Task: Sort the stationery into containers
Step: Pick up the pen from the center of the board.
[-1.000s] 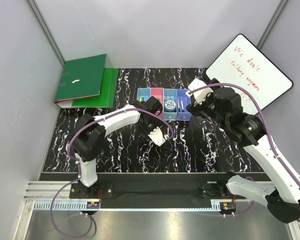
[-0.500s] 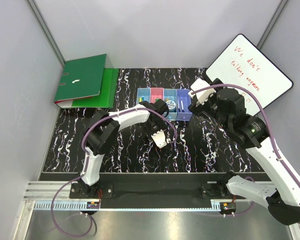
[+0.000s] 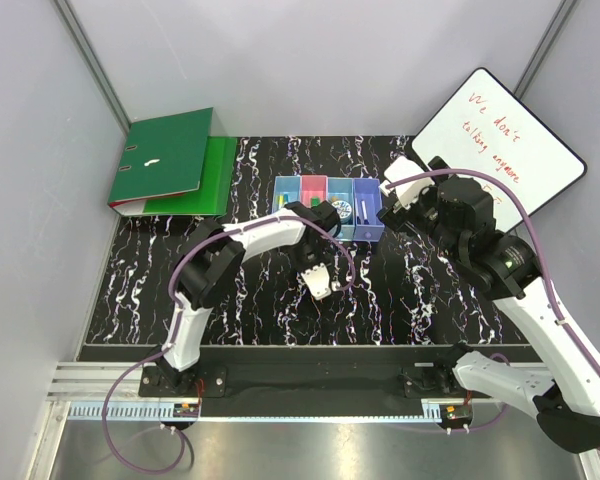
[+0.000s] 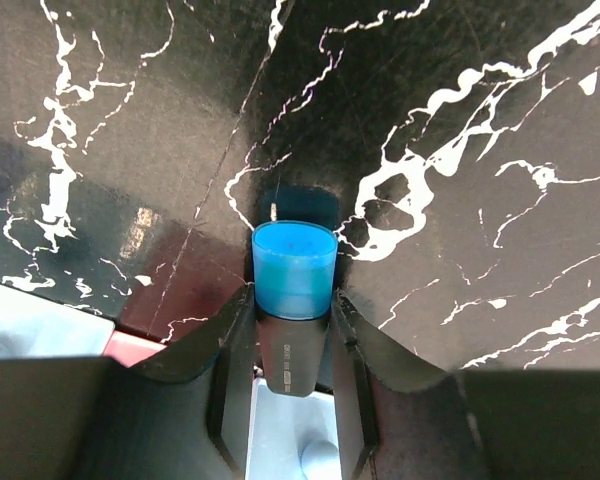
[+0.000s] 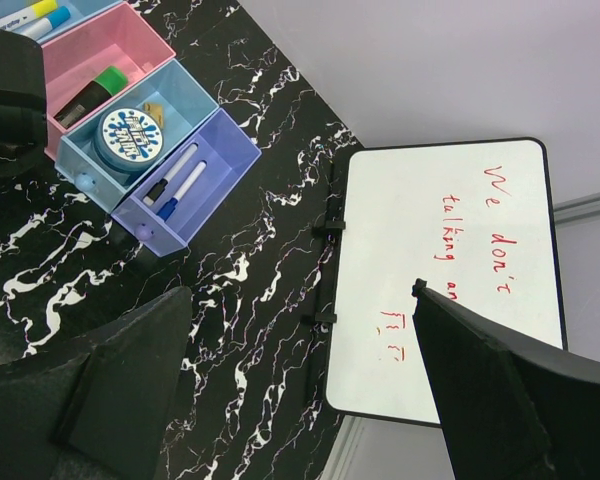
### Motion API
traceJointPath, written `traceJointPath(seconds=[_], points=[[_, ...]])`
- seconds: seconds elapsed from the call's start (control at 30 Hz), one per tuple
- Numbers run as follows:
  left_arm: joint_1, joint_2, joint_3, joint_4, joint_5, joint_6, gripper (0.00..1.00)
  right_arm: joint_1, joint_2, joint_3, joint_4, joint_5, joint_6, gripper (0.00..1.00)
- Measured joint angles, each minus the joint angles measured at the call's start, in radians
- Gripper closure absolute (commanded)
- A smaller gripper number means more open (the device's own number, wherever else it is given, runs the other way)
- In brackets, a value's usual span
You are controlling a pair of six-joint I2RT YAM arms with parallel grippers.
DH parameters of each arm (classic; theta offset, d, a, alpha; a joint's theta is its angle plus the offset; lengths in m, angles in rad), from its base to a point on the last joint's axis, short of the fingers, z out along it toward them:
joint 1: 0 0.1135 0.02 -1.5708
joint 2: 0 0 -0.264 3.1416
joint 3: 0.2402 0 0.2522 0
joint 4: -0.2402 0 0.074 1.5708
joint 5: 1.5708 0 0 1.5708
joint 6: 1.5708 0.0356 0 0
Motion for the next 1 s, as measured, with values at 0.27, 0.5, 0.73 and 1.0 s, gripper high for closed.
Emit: traceJointPath(seconds=[0.27, 0.5, 0.73, 1.0], points=[[-0.021, 0.002, 0.016, -0.041, -0.001, -0.077, 1.00, 0.000, 0.000, 0.000, 0.000, -0.005, 0.000, 0.00], [-0.029, -0.020, 0.132, -0.118, 0.147, -0.307, 1.00, 0.000, 0.000, 0.000, 0.004, -0.002, -0.008, 0.00], [-0.013, -0.126, 0.307, -0.113, 0.319, -0.723, 1.00, -0.002, -0.011, 0.000, 0.063, 0.097, -0.030, 0.00], [0.082, -0.117, 0.340, -0.082, 0.415, -1.066, 1.00, -0.005, -0.036, -0.010, 0.136, 0.201, -0.076, 0.00]])
